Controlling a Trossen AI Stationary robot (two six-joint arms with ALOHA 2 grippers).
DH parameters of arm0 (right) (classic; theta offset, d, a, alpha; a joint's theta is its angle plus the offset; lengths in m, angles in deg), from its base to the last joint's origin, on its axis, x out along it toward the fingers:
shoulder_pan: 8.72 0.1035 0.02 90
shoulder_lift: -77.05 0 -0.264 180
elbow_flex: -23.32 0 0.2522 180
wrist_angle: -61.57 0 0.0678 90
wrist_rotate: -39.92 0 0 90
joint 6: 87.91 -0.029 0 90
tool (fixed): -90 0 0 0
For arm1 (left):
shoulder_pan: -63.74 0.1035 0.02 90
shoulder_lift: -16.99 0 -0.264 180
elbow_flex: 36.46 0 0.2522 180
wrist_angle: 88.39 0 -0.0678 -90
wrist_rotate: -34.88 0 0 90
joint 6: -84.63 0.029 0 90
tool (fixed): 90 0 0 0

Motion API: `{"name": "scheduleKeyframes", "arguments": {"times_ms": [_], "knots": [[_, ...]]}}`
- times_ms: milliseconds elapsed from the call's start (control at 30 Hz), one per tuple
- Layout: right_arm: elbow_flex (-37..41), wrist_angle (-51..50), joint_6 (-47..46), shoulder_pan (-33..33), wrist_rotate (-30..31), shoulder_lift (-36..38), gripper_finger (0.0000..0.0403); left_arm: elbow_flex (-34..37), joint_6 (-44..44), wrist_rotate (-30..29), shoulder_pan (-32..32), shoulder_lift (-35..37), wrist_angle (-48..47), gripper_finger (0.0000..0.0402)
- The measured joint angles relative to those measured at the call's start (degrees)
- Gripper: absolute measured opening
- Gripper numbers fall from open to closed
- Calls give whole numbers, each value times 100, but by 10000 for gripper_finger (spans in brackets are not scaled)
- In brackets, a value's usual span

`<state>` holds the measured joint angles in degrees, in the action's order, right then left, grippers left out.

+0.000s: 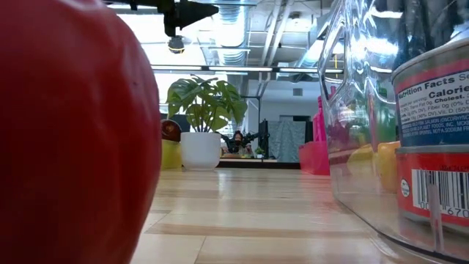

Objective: Pick & Place Food Item
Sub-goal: Put the orange mango into the yellow bin

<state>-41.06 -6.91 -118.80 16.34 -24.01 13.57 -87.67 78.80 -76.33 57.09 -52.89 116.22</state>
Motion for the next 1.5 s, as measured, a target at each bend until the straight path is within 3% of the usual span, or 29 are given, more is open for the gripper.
{"name": "scheduleKeyframes", "arguments": {"times_ms": [300, 433, 567, 667, 1000, 1200, 1500], "knots": [[7, 11, -14, -509, 38, -303, 7, 0, 1, -33, 205, 0, 10, 305], [43, 233, 343, -729, -1006, -584, 2, 0, 2, -31, 310, 0, 2, 305], [343, 1294, 999, -773, -2202, -811, 1, 0, 1, -28, 405, 0, -3, 305], [450, 1826, 1188, -837, -2774, -952, 1, 0, 2, -26, 476, 0, -1, 305], [824, 1950, 1620, -1058, -4126, -1302, 1, 4, 0, -23, 558, 0, -7, 305], [986, 2742, 1936, -1076, -4624, -1349, 0, 4, 0, -20, 557, 0, -73, 305], [991, 2750, 1918, -1117, -5161, -1349, 0, 4, -1, -15, 557, 0, -109, 305]]}}
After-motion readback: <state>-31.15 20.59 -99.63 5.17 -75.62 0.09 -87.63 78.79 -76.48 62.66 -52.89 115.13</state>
